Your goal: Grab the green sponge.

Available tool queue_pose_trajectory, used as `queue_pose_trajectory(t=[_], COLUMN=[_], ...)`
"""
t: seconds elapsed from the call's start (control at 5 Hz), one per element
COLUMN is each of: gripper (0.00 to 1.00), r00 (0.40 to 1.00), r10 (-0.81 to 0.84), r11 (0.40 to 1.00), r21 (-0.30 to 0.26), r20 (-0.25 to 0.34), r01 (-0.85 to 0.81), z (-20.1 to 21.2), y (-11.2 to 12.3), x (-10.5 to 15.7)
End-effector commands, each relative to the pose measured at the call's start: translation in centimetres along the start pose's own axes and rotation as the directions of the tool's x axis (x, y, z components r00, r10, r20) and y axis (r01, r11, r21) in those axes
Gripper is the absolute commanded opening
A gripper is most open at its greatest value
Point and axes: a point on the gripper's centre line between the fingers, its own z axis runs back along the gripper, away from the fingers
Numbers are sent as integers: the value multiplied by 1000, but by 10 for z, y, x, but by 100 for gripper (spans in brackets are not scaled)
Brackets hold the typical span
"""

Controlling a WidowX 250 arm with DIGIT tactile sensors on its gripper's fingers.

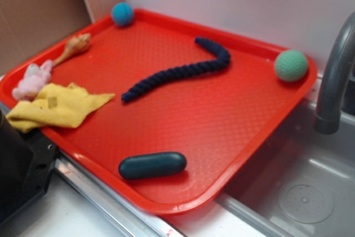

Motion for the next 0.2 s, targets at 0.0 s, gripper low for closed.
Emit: queue_pose_trajectory(t=[0.0], gripper=[0], r00=[997], r10=[-5], r11=[1000], r21=[28], r20=[74], r01=[3], z=[23], y=[-10], x=[-14])
